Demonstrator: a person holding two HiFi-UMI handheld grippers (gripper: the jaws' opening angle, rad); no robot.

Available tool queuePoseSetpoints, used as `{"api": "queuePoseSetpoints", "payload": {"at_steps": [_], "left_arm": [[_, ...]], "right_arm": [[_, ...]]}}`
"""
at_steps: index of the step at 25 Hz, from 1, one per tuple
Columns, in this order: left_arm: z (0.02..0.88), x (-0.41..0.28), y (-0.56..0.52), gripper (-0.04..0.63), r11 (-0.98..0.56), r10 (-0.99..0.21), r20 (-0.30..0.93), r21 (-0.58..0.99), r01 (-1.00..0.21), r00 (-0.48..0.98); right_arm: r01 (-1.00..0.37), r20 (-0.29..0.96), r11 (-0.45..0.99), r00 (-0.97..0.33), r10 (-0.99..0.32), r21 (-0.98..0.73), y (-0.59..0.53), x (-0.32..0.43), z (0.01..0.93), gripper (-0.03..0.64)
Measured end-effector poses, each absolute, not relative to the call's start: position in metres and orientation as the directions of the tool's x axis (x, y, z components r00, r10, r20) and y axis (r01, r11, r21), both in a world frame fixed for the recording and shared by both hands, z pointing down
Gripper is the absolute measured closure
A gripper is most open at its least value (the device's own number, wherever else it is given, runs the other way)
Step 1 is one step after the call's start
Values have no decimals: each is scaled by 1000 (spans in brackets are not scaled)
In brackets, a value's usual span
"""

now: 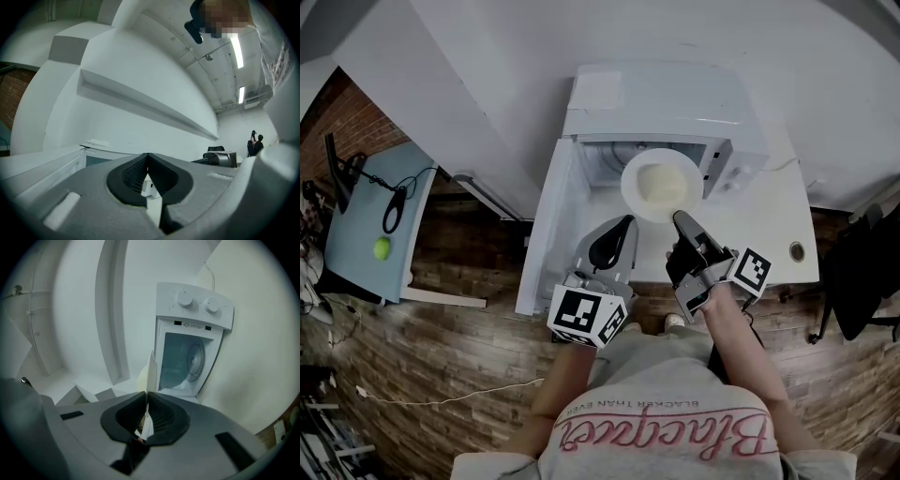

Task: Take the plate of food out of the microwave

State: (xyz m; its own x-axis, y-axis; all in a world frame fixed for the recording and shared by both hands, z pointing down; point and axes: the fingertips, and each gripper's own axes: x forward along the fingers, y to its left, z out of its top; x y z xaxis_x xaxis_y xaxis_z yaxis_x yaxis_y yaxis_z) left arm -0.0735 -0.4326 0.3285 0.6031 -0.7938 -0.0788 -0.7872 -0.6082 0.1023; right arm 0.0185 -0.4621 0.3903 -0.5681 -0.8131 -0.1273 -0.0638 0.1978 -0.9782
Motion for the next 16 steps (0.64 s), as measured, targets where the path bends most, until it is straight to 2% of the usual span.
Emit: {"api": "queuePoseSetpoints", "payload": {"at_steps": [16], "left_arm": [[326,-48,-445,589,-582,-813,-67,66,-811,578]], "right_arm": [[-50,-154,231,-607,-780,-972,-479,34,384,594]]}}
